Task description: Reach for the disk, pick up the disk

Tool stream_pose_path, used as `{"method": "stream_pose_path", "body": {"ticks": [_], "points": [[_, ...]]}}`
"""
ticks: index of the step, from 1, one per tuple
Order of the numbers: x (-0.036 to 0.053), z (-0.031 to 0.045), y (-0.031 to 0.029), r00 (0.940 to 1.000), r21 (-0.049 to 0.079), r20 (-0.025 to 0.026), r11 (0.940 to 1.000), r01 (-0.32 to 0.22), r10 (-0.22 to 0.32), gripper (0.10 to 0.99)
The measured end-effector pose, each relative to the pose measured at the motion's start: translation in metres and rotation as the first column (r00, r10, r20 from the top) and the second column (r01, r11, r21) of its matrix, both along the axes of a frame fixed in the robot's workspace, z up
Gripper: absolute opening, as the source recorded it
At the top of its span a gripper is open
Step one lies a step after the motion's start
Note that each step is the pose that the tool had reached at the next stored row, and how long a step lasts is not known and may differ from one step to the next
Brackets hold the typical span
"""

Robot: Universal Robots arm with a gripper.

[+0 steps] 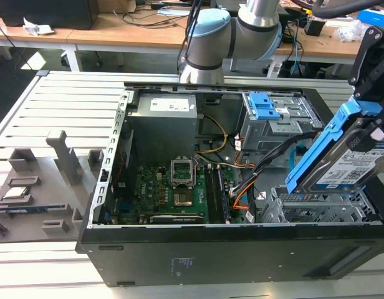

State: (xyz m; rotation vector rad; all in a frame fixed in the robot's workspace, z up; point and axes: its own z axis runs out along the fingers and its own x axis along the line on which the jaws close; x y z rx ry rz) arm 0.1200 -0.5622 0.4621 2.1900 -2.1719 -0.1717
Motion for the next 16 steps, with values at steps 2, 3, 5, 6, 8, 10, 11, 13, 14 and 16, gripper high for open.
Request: {"method": "stream_pose_path", "body": {"ticks": [2,3,5,6,8,10,11,13,14,16], "points": [[-0.0005,-0.0033,0.0008,1.0,0.0,0.0,1.0,0.007,-0.007,0.365],[-0.0009,-0.0058,0.0011,0.9999,-0.001,0.0,0.9999,0.015,-0.015,0.365],[-0.0014,-0.0089,0.0015,0.9994,-0.003,0.0001,0.9994,0.035,-0.035,0.365],[-0.0016,-0.0099,0.0019,0.999,-0.005,0.0001,0.999,0.044,-0.044,0.365],[-0.0023,-0.0126,0.0026,0.9985,-0.007,0.0002,0.9985,0.054,-0.054,0.365],[-0.0023,-0.0132,0.0026,0.9985,-0.007,0.0002,0.9985,0.054,-0.054,0.365],[-0.0023,-0.0132,0.0026,0.9985,-0.007,0.0003,0.9985,0.054,-0.054,0.365],[-0.0023,-0.0134,0.0026,0.9985,-0.007,0.0003,0.9985,0.054,-0.054,0.365],[-0.0023,-0.0134,0.0027,0.9985,-0.007,0.0003,0.9985,0.054,-0.054,0.365],[-0.0023,-0.0134,0.0027,0.9985,-0.007,0.0003,0.9985,0.054,-0.054,0.365]]}}
